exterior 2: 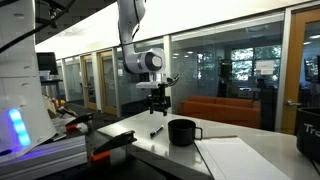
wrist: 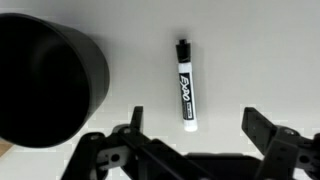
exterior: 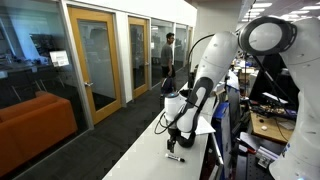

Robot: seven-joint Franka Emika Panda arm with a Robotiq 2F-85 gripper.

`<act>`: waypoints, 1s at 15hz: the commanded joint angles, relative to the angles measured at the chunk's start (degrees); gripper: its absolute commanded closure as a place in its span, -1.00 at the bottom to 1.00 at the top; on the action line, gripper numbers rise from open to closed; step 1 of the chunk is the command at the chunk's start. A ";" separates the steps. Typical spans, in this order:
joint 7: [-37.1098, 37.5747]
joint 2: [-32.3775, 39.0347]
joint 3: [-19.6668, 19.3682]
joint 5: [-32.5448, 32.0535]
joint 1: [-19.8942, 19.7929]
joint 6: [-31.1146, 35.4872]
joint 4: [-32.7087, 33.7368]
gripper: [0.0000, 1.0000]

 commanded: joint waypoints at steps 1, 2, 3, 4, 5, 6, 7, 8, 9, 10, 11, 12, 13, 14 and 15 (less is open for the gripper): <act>5.38 -7.65 -2.82 -1.33 2.31 -4.18 -4.63 -1.00; 6.48 -9.43 -3.03 -1.36 2.14 -5.56 -5.34 -1.00; 7.60 -11.10 -3.43 -1.70 2.02 -6.87 -6.03 -1.00; 8.59 -12.59 -3.64 -1.86 1.58 -8.49 -6.52 -1.00; 9.74 -13.92 -4.01 -1.99 1.24 -9.84 -6.99 -1.00; 10.44 -15.00 -4.17 -1.92 0.70 -11.45 -7.18 -1.00; 11.38 -16.01 -4.53 -2.13 0.39 -12.92 -7.43 -1.00; 12.19 -16.89 -4.81 -2.31 0.04 -14.11 -7.62 -1.00; 13.02 -17.65 -5.00 -2.37 -0.32 -14.96 -7.95 -1.00; 13.91 -18.29 -5.21 -2.49 -0.62 -15.98 -8.09 -1.00; 14.79 -18.92 -5.27 -2.40 -0.99 -17.06 -8.23 -1.00; 15.77 -19.34 -5.40 -2.52 -1.25 -17.76 -8.41 -1.00; 13.79 -17.57 -4.33 -2.10 -2.01 -16.20 -7.28 -1.00; 14.00 -17.79 -4.28 -2.11 -2.21 -16.37 -7.32 -1.00; 13.99 -17.75 -4.17 -2.09 -2.27 -16.36 -7.33 -1.00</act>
